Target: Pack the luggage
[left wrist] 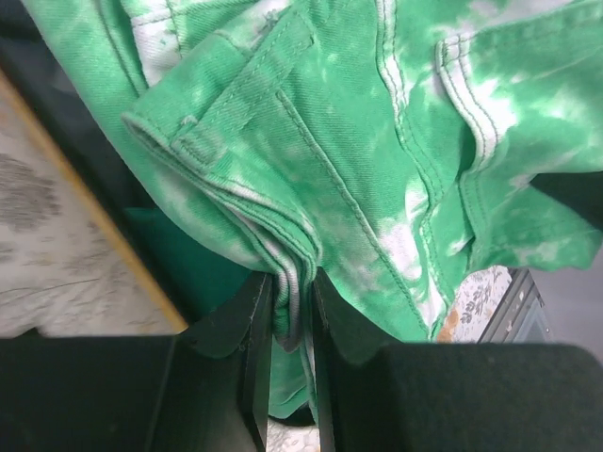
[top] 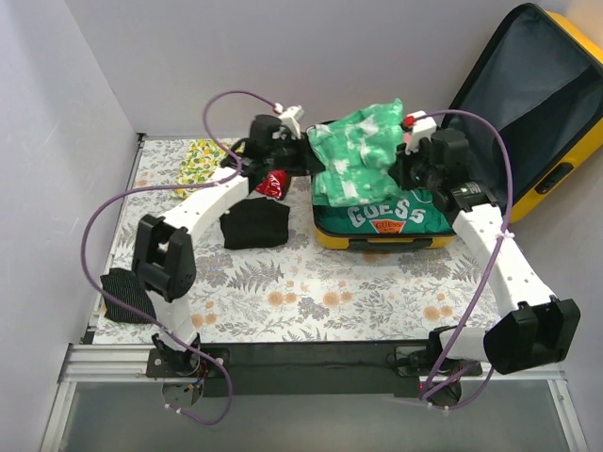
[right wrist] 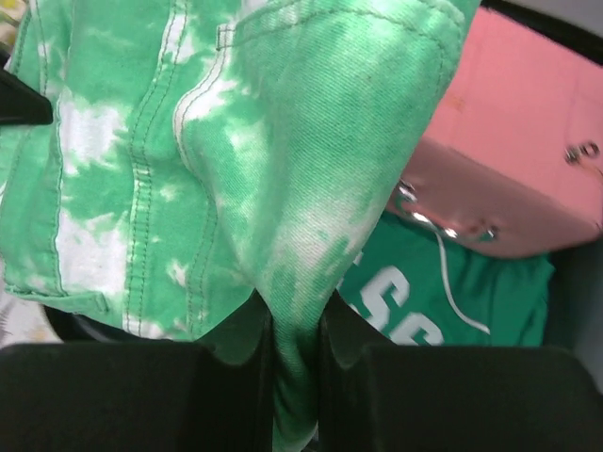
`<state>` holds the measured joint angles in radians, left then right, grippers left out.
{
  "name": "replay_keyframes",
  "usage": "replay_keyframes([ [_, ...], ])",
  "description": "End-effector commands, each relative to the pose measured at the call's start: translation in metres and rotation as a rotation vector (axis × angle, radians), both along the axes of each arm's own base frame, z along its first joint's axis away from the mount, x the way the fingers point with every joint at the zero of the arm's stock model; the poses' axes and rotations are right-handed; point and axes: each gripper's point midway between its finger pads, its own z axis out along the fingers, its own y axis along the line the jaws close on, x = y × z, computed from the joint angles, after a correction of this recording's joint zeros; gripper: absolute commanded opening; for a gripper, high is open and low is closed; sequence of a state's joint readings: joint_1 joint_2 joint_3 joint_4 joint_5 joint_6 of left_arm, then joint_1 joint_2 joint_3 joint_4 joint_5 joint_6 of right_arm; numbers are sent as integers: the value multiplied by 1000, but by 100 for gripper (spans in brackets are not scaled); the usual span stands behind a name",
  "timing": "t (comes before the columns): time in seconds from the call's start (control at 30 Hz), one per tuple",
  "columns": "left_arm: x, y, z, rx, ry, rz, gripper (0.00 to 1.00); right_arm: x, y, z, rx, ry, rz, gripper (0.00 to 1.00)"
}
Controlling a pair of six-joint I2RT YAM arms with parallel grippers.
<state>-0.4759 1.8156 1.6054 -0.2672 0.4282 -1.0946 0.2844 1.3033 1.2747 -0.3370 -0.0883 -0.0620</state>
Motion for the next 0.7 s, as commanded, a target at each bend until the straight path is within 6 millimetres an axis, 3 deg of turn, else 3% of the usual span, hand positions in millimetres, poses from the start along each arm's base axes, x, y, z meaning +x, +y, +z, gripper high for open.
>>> replay_keyframes([
  [0.0,-8,-48,17,-57,-53,-55,0,16,-55,18,-74,-150,-92,1],
  [0.07,-14,-72,-2,-47,-28,-84,0,14,-71,5,-87,-129,-105,1],
  [0.2,-17,-96,-25,-36,-8,-113,0,9,-118,-32,-116,-52,-197,1],
  [0.37,-25,-117,-52,-20,42,-142,0,2,-135,-66,-111,16,-206,1],
  [0.67,-54,-137,-81,-1,111,-183,0,2,-166,-93,-141,57,-224,1],
])
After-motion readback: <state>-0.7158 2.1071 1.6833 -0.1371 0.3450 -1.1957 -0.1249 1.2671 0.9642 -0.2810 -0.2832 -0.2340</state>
